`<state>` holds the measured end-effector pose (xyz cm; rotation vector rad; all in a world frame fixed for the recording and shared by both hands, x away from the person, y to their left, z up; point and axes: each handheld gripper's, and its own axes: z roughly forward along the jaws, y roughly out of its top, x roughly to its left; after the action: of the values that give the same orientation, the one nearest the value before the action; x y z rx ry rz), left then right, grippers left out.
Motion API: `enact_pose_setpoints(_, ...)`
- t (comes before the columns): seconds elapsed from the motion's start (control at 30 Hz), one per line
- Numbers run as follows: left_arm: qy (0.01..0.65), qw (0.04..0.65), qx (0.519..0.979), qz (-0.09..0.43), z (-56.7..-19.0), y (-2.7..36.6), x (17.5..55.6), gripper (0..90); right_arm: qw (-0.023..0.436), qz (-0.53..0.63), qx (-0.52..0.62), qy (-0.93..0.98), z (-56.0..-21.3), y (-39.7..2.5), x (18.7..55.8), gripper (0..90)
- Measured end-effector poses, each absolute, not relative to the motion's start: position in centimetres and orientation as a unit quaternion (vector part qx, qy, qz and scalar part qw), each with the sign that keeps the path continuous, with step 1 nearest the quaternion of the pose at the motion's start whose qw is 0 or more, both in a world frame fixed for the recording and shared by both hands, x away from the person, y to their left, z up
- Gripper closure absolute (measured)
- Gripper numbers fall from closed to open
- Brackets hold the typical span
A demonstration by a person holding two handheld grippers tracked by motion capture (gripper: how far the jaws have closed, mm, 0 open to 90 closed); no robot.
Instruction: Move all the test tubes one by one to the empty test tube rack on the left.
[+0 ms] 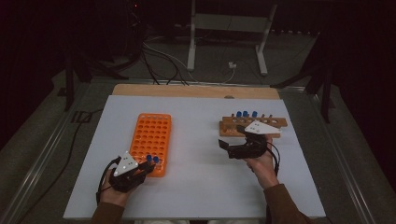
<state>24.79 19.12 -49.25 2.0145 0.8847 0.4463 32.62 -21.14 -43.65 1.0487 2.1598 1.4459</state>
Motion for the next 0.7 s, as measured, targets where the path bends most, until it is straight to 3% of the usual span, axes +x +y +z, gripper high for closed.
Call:
enact_pose_setpoints(0.23,0.356,0.437,0.807,0.174,-49.2,19.2,24.7,76.3,0.173,0.505,0.372,0.76,-43.8,-21.4,32.7,3.6)
enact_pose_setpoints(0.7,0.354,0.484,0.782,0.174,-48.2,20.2,24.1,48.2,0.185,0.494,0.384,0.758,-43.7,-22.1,33.3,3.6)
